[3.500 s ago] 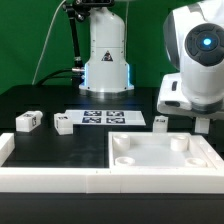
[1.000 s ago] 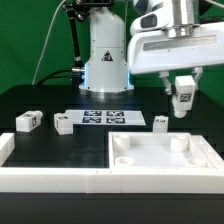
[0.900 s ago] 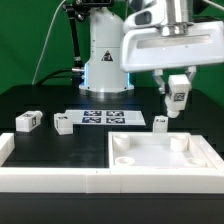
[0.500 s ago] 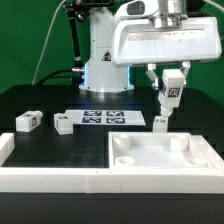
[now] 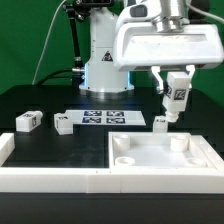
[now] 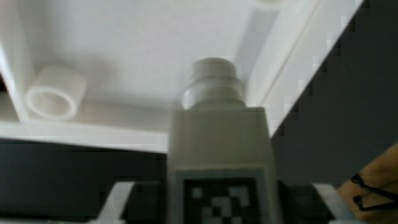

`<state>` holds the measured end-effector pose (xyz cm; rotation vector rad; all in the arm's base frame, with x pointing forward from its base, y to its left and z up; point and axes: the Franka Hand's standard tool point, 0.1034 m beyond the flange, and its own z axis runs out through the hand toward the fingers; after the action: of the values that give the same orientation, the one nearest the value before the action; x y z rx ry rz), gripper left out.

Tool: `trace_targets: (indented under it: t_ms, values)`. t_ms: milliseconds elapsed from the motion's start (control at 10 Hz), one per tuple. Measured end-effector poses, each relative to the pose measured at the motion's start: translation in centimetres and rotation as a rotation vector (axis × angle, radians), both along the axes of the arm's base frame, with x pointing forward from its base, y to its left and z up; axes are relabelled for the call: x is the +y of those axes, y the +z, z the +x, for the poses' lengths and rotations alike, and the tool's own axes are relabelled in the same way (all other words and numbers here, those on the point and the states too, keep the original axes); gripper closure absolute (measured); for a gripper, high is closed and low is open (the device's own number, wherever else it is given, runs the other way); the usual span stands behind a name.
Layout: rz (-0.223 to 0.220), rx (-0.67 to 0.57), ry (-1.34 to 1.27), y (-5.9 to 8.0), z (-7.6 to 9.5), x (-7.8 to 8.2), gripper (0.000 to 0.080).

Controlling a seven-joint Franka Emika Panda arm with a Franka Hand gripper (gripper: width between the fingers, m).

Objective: Assemble one leg

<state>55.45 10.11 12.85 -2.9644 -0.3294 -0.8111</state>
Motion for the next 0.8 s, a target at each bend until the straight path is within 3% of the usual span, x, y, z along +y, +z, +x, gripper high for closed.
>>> trace_targets:
  t_ms: [200,400,500,800]
  values:
    - [0.013,0.006,0.012,0.0,2.8,1.4,0.0509]
    - [0.014,-0.021,0.038,-1.4,4.8,2.1,0.0509]
    - [0.013,-0.026,0.047,-2.6,5.1,2.0,0.0509]
    - [0.015,-0.025,0.046,-2.4,5.1,2.1,0.0509]
